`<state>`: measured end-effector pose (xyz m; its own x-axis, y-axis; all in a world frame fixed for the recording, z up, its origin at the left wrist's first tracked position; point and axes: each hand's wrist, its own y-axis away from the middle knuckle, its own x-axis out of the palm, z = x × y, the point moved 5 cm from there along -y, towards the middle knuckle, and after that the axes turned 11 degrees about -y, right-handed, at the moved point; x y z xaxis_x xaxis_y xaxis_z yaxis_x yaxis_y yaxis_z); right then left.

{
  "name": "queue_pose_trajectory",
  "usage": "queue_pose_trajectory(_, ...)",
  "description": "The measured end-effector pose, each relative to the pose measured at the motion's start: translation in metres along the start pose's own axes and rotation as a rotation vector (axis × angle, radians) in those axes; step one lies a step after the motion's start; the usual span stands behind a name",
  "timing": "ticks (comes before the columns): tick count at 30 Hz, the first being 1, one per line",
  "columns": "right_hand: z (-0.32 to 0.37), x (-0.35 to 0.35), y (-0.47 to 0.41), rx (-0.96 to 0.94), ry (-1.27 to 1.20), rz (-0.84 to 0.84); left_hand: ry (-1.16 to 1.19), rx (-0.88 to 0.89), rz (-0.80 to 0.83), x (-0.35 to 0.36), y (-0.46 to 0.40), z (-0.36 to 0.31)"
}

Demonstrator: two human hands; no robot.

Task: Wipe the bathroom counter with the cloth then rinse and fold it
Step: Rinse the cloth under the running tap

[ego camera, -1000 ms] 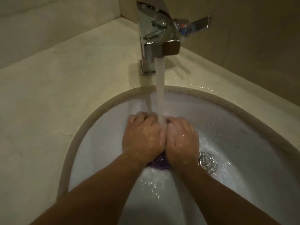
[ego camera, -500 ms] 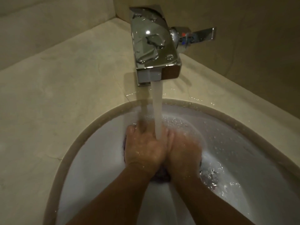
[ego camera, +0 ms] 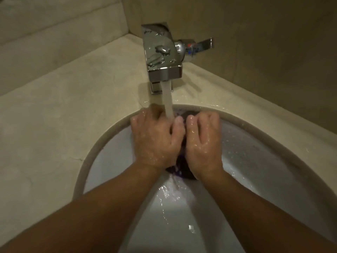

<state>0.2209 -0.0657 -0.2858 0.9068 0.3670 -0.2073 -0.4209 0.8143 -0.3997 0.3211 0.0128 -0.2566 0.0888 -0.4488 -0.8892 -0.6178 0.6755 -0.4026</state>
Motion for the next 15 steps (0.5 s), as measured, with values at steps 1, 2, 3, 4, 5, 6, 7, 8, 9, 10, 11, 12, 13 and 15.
queue_pose_trajectory(1, 0.002, -0.001, 0.002, 0.002, -0.02, -0.002, 0.03, 0.006, -0.019, 0.0, 0.006, 0.003)
queue_pose_trajectory(2, 0.001, 0.002, 0.008, 0.016, 0.025, 0.029, 0.023, 0.025, -0.02, 0.004, 0.015, 0.007)
queue_pose_trajectory(3, -0.006, 0.006, 0.017, 0.045, 0.073, 0.073, -0.023, 0.043, 0.01, 0.013, 0.026, 0.01)
queue_pose_trajectory(4, -0.017, 0.009, 0.026, 0.084, 0.122, 0.101, -0.091, 0.063, 0.063, 0.025, 0.036, 0.012)
queue_pose_trajectory(5, -0.027, 0.01, 0.034, 0.118, 0.148, 0.105, -0.151, 0.064, 0.134, 0.036, 0.043, 0.013)
queue_pose_trajectory(6, -0.032, 0.01, 0.038, 0.126, 0.183, 0.089, -0.183, 0.047, 0.204, 0.045, 0.047, 0.015)
queue_pose_trajectory(7, -0.037, 0.01, 0.041, 0.129, 0.21, 0.076, -0.193, 0.03, 0.241, 0.05, 0.048, 0.015)
queue_pose_trajectory(8, -0.039, 0.011, 0.041, 0.137, 0.232, 0.071, -0.199, 0.023, 0.265, 0.053, 0.047, 0.016)
queue_pose_trajectory(9, -0.043, 0.013, 0.041, 0.136, 0.263, 0.078, -0.232, 0.055, 0.272, 0.055, 0.046, 0.015)
queue_pose_trajectory(10, -0.042, 0.015, 0.04, 0.114, 0.32, 0.091, -0.268, 0.101, 0.281, 0.056, 0.047, 0.014)
queue_pose_trajectory(11, -0.04, 0.016, 0.039, 0.069, 0.385, 0.098, -0.295, 0.146, 0.263, 0.057, 0.049, 0.012)
queue_pose_trajectory(12, -0.039, 0.017, 0.039, 0.03, 0.441, 0.101, -0.301, 0.158, 0.239, 0.056, 0.048, 0.011)
queue_pose_trajectory(13, -0.037, 0.018, 0.037, 0.001, 0.45, 0.1, -0.311, 0.149, 0.24, 0.056, 0.047, 0.012)
queue_pose_trajectory(15, -0.034, 0.017, 0.033, 0.01, 0.395, 0.069, -0.331, 0.131, 0.275, 0.056, 0.044, 0.012)
